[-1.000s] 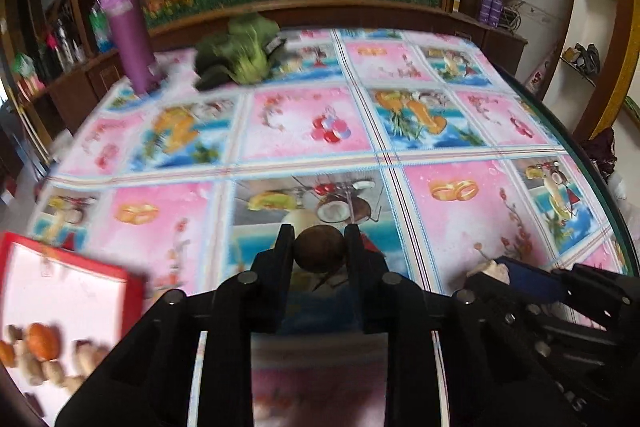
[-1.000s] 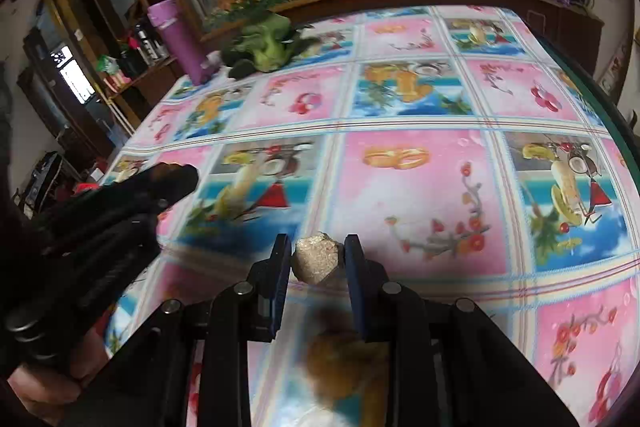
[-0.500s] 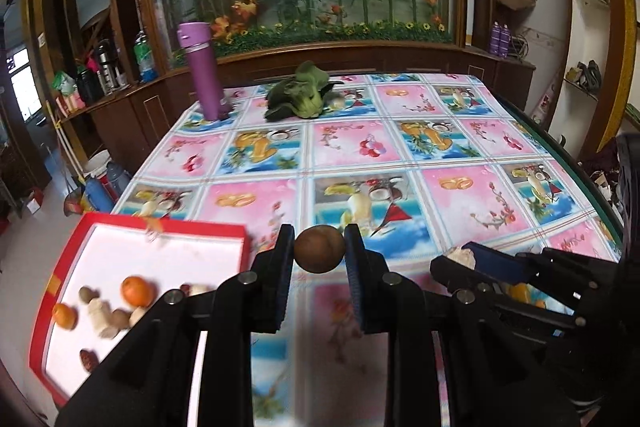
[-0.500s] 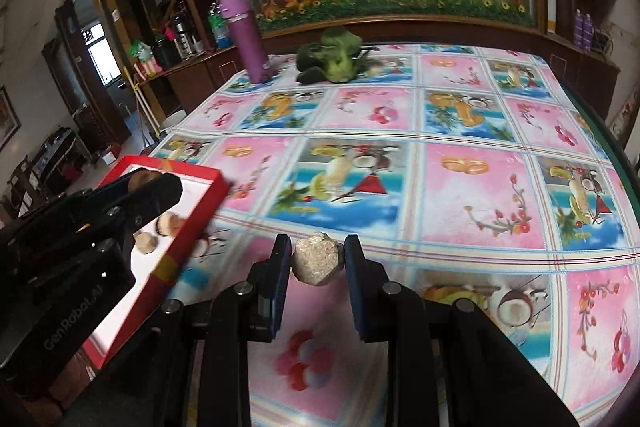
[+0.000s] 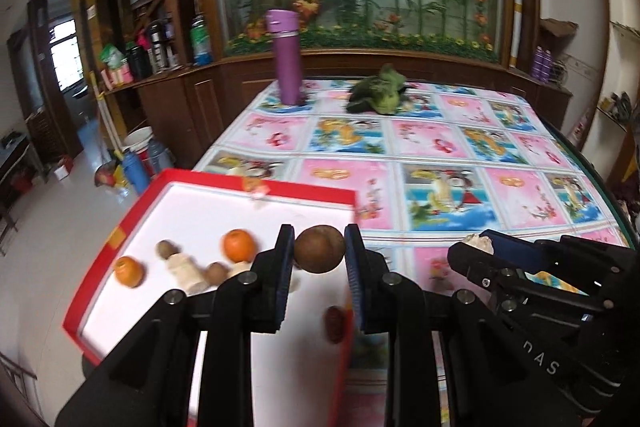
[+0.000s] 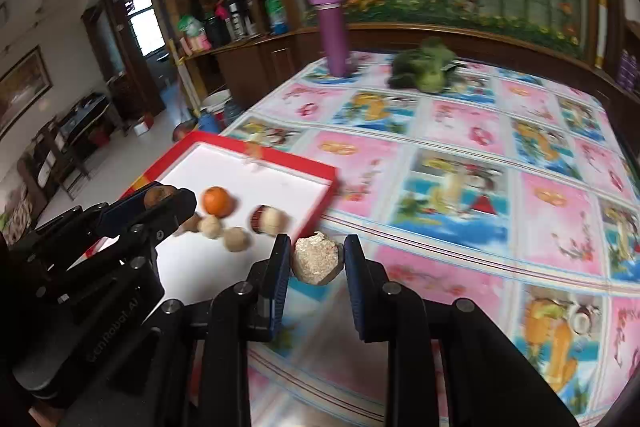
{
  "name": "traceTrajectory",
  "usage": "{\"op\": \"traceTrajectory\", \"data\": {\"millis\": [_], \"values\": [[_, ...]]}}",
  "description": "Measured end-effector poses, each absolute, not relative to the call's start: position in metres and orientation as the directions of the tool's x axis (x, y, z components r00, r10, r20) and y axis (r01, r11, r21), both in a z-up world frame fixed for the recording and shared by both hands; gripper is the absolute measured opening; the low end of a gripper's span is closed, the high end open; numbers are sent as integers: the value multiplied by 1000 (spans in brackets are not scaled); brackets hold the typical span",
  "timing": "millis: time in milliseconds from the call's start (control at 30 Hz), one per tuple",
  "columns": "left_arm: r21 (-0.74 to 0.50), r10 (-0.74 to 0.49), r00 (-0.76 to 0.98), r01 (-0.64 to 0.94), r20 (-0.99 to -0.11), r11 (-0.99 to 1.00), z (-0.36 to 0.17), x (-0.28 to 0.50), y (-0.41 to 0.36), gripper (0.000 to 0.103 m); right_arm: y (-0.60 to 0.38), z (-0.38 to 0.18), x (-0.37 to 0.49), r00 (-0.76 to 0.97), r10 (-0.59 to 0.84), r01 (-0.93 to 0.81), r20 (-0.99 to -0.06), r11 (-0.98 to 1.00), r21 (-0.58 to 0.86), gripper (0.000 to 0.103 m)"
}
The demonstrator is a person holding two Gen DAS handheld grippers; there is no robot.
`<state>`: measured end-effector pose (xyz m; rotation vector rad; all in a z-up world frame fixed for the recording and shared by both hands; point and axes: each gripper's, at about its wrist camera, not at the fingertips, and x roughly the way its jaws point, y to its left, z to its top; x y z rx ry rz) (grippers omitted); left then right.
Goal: Organize fruits
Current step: 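Carry the brown fruit and beige piece over the tray and open both tools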
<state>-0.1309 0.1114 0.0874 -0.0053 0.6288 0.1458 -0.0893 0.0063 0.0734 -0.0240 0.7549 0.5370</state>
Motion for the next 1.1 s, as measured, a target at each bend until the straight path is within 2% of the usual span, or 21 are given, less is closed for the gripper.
{"op": "traceTrajectory", "data": {"millis": [433,1100], "values": [[13,235,779,-280,-582,960,81,-149,179,27,68,65,-89,532,488,-537,-693,826,170,26],[19,260,700,-333,-665,943,45,-140,218,27,101,34,-75,480,461,-541,-747,825,161,26]]}}
